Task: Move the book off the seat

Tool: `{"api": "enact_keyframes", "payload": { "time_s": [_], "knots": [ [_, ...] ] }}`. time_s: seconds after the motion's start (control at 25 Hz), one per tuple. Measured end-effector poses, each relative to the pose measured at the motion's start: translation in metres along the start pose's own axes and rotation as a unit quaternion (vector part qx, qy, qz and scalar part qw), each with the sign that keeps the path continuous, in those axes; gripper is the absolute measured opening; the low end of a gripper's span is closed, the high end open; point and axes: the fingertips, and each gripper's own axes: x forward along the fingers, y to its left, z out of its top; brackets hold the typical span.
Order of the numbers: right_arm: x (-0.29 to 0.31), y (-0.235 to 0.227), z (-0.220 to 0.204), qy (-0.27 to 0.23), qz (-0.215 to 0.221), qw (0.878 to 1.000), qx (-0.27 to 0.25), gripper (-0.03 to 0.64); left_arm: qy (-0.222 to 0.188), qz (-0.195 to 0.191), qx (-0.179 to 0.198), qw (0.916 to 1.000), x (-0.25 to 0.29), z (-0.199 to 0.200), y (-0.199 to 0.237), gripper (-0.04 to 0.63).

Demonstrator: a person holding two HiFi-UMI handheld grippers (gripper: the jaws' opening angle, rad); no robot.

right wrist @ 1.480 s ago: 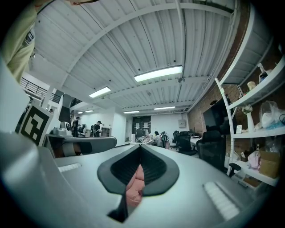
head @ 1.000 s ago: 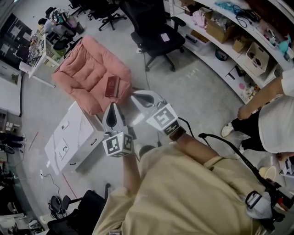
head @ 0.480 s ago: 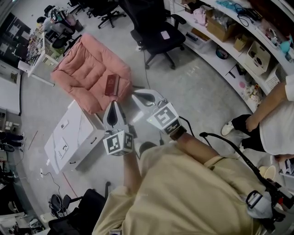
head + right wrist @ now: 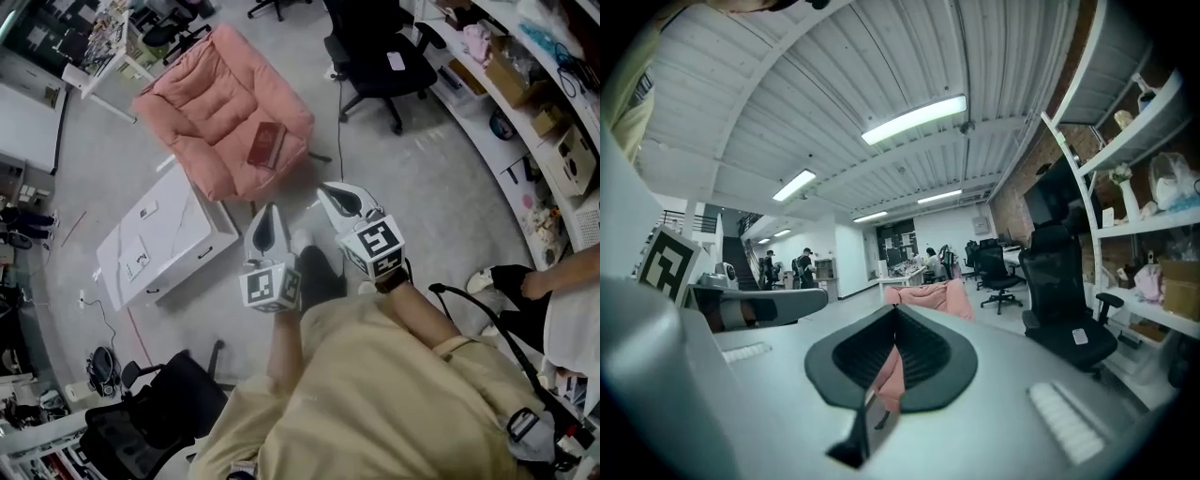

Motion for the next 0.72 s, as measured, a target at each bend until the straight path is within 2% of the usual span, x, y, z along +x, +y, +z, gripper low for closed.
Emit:
{"api": "enact_keyframes", "payload": {
  "time_s": [0.16, 0.4, 0.56, 0.72],
  "knots": [
    [0.058, -0.008, -0.018, 0.030, -0.002, 0.999, 0.019, 0.006, 0.021, 0.004, -0.014, 0.9997, 0.033, -0.010, 0.057, 0.003],
    [0.180, -0.014, -0.037, 0.088, 0.017, 0.995, 0.050, 0.011, 0.042, 0.003, -0.030, 0.9987, 0.103, -0.013, 0.166, 0.003],
    [0.258, -0.016, -0.045, 0.127, 0.021, 0.990, 0.065, 0.032, 0.074, 0.003, -0.037, 0.9966, 0.143, -0.019, 0.235, 0.003],
    [0.324, -0.031, -0.058, 0.138, 0.005, 0.982, 0.130, 0.048, 0.106, -0.014, -0.047, 0.9932, 0.178, -0.031, 0.290, 0.004]
  ]
}}
